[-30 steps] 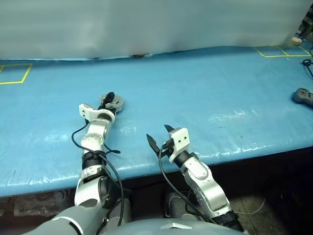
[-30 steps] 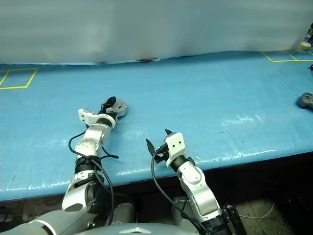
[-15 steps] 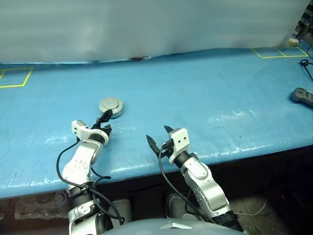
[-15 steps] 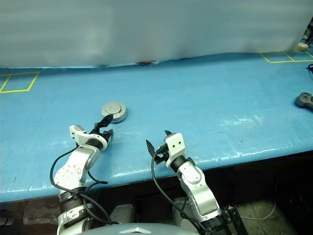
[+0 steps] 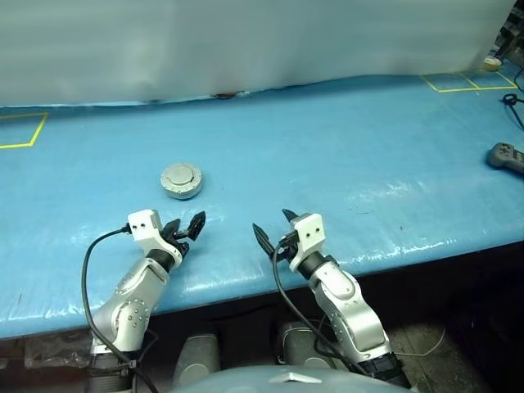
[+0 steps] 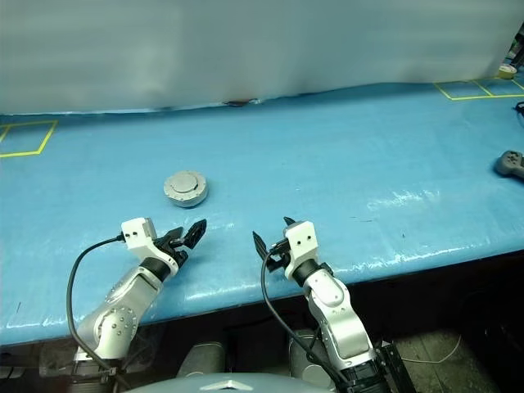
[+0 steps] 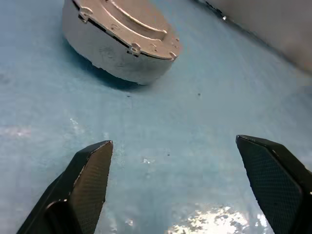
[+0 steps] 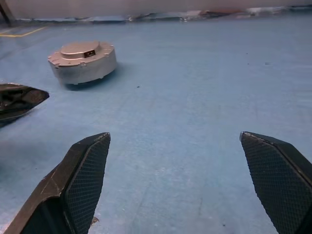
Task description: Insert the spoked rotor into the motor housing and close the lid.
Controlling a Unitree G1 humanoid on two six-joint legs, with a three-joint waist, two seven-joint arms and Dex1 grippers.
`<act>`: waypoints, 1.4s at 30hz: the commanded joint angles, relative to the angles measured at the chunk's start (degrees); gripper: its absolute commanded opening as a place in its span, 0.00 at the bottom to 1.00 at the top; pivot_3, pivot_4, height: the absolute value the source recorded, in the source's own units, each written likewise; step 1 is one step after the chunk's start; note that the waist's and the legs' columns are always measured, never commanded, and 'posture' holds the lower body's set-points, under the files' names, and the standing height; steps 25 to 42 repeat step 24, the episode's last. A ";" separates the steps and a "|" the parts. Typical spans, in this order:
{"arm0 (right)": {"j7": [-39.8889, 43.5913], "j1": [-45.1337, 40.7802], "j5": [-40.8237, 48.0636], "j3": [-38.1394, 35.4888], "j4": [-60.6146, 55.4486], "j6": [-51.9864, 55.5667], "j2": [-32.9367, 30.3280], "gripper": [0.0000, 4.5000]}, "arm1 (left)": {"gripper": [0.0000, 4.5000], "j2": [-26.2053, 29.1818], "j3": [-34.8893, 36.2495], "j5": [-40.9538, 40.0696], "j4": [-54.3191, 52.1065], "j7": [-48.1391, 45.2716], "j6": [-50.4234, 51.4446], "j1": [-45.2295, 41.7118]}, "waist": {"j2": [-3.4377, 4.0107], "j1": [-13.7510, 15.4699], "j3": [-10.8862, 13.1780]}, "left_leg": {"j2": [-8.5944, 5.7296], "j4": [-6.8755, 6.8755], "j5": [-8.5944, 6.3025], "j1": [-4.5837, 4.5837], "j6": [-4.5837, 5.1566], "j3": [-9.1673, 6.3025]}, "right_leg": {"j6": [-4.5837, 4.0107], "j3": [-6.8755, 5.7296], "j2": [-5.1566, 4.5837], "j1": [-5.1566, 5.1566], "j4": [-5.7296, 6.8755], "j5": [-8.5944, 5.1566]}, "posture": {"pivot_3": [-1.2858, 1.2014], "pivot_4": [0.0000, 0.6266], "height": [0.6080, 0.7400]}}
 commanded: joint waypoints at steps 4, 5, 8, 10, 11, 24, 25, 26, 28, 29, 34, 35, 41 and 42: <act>1.17 2.03 0.34 -1.98 -2.35 -4.37 -0.79 1.00 | 0.99 0.02 -3.39 15.73 3.63 -2.18 -18.46 0.86 | -0.06 0.62 0.07 | 0.00 -0.02 -0.01 -0.15 0.00 0.04 | 0.05 -0.01 -0.03 -0.11 -0.02 -0.05 | 0.52 0.24 1.00; 1.55 2.22 0.37 -2.04 -2.41 -4.81 -1.07 1.00 | 0.99 -0.14 -3.51 17.12 4.49 -2.62 -21.26 1.00 | -0.07 0.67 0.08 | -0.01 -0.02 -0.01 -0.15 0.00 0.05 | 0.05 -0.01 -0.04 -0.10 -0.03 -0.05 | 0.52 0.24 1.00; 3.92 2.58 0.55 -1.81 -2.38 -6.54 -2.74 1.00 | 0.99 1.12 -4.57 19.85 6.57 -6.47 -27.79 2.24 | -0.11 0.65 0.10 | -0.01 0.01 -0.02 -0.14 0.00 0.07 | 0.07 -0.01 -0.06 -0.09 -0.02 -0.05 | 0.52 0.24 1.00; 5.64 2.67 0.87 -1.66 -2.15 -7.72 -3.65 1.00 | 0.99 1.52 -4.55 20.63 7.55 -8.29 -30.91 2.95 | -0.14 0.66 0.14 | 0.00 0.01 -0.02 -0.14 0.00 0.09 | 0.07 -0.01 -0.06 -0.10 -0.02 -0.05 | 0.52 0.24 1.00; 6.54 2.66 0.73 -1.48 -1.91 -8.72 -4.23 1.00 | 0.99 1.36 -4.23 20.20 7.82 -9.03 -31.82 3.23 | -0.14 0.70 0.14 | 0.00 0.02 -0.02 -0.14 0.00 0.09 | 0.07 -0.01 -0.06 -0.09 -0.01 -0.05 | 0.52 0.24 1.00; 13.07 2.88 2.40 -0.83 -1.07 -9.05 -6.61 1.00 | 0.99 2.56 -4.25 20.89 8.97 -16.00 -35.28 5.54 | -0.20 0.68 0.20 | 0.02 0.06 -0.02 -0.12 0.01 0.09 | 0.07 -0.05 -0.05 -0.06 0.02 -0.05 | 0.52 0.24 1.00; 13.07 2.88 2.40 -0.83 -1.07 -9.05 -6.61 1.00 | 0.99 2.56 -4.25 20.89 8.97 -16.00 -35.28 5.54 | -0.20 0.68 0.20 | 0.02 0.06 -0.02 -0.12 0.01 0.09 | 0.07 -0.05 -0.05 -0.06 0.02 -0.05 | 0.52 0.24 1.00; 13.07 2.88 2.40 -0.83 -1.07 -9.05 -6.61 1.00 | 0.99 2.56 -4.25 20.89 8.97 -16.00 -35.28 5.54 | -0.20 0.68 0.20 | 0.02 0.06 -0.02 -0.12 0.01 0.09 | 0.07 -0.05 -0.05 -0.06 0.02 -0.05 | 0.52 0.24 1.00; 13.07 2.88 2.40 -0.83 -1.07 -9.05 -6.61 1.00 | 0.99 2.56 -4.25 20.89 8.97 -16.00 -35.28 5.54 | -0.20 0.68 0.20 | 0.02 0.06 -0.02 -0.12 0.01 0.09 | 0.07 -0.05 -0.05 -0.06 0.02 -0.05 | 0.52 0.24 1.00; 13.07 2.88 2.40 -0.83 -1.07 -9.05 -6.61 1.00 | 0.99 2.56 -4.25 20.89 8.97 -16.00 -35.28 5.54 | -0.20 0.68 0.20 | 0.02 0.06 -0.02 -0.12 0.01 0.09 | 0.07 -0.05 -0.05 -0.06 0.02 -0.05 | 0.52 0.24 1.00; 13.07 2.88 2.40 -0.83 -1.07 -9.05 -6.61 1.00 | 0.99 2.56 -4.25 20.89 8.97 -16.00 -35.28 5.54 | -0.20 0.68 0.20 | 0.02 0.06 -0.02 -0.12 0.01 0.09 | 0.07 -0.05 -0.05 -0.06 0.02 -0.05 | 0.52 0.24 1.00; 13.07 2.88 2.40 -0.83 -1.07 -9.05 -6.61 1.00 | 0.99 2.56 -4.25 20.89 8.97 -16.00 -35.28 5.54 | -0.20 0.68 0.20 | 0.02 0.06 -0.02 -0.12 0.01 0.09 | 0.07 -0.05 -0.05 -0.06 0.02 -0.05 | 0.52 0.24 1.00; 13.07 2.88 2.40 -0.83 -1.07 -9.05 -6.61 1.00 | 0.99 2.56 -4.25 20.89 8.97 -16.00 -35.28 5.54 | -0.20 0.68 0.20 | 0.02 0.06 -0.02 -0.12 0.01 0.09 | 0.07 -0.05 -0.05 -0.06 0.02 -0.05 | 0.52 0.24 1.00; 13.07 2.88 2.40 -0.83 -1.07 -9.05 -6.61 1.00 | 0.99 2.56 -4.25 20.89 8.97 -16.00 -35.28 5.54 | -0.20 0.68 0.20 | 0.02 0.06 -0.02 -0.12 0.01 0.09 | 0.07 -0.05 -0.05 -0.06 0.02 -0.05 | 0.52 0.24 1.00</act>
